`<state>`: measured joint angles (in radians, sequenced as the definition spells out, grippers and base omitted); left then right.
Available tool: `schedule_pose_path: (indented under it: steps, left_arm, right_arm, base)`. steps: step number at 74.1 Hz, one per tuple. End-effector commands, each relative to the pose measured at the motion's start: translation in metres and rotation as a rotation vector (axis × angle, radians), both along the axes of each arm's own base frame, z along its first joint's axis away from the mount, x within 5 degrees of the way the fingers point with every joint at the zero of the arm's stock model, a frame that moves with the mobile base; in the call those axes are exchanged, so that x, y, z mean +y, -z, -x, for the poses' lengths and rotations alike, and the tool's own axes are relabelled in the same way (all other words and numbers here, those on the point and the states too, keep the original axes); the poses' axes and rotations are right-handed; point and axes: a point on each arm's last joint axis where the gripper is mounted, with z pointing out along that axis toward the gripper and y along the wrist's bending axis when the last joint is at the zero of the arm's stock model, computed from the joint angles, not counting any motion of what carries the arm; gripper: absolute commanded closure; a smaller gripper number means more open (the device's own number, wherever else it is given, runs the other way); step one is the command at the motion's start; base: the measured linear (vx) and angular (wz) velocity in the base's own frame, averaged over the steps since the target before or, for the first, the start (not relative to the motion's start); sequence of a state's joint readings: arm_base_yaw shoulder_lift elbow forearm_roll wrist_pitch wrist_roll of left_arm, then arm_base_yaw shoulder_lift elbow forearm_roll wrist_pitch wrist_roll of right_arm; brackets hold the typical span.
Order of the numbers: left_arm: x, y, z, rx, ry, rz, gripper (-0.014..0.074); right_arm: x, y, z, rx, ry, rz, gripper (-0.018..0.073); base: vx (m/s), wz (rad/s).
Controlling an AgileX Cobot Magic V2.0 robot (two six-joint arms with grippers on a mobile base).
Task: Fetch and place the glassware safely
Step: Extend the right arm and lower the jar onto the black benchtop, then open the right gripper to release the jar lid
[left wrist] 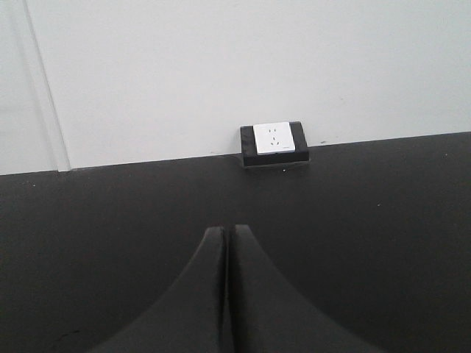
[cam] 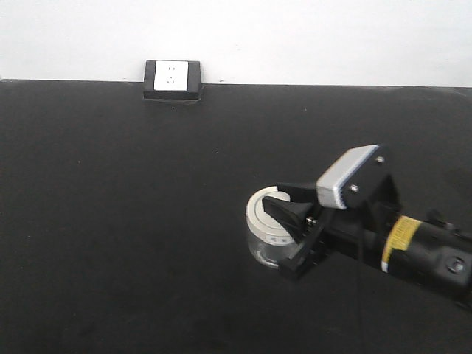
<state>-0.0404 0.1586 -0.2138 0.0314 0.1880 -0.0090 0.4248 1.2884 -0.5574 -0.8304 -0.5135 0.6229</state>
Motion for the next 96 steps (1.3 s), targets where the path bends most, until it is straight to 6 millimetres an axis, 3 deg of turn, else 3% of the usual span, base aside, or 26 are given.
schedule_pose_path:
  steps: [1, 21, 37, 50, 96]
  left_arm:
    - [-0.001, -0.015, -0.001, -0.079, 0.009, 0.011, 0.0603]
    - [-0.001, -0.015, -0.001, -0.079, 0.009, 0.011, 0.0603]
    - [-0.001, -0.015, -0.001, -0.079, 0.009, 0.011, 0.0603]
    - [-0.001, -0.015, -0.001, -0.079, 0.009, 0.011, 0.0603]
    - [-0.001, -0.015, -0.001, -0.079, 0.009, 0.011, 0.0603]
  right_arm:
    - [0.009, -0.01, -0.019, -0.103, 0.002, -0.122, 0.056]
    - [0.015, 0.033, -0.054, -0.172, 0.11, -0.224, 0.056]
    - [0.02, 0.058, -0.063, -0.213, 0.099, -0.285, 0.056]
    - [0.022, 0.08, -0.066, -0.195, 0.097, -0.229, 0.056]
    - [0.023, 0.106, -0.069, -0.165, 0.093, -0.15, 0.0509]
  base:
    - [0.0, 0.0]
    - [0.0, 0.0]
    - [0.0, 0.0]
    - [0.0, 0.0]
    - [0.0, 0.0]
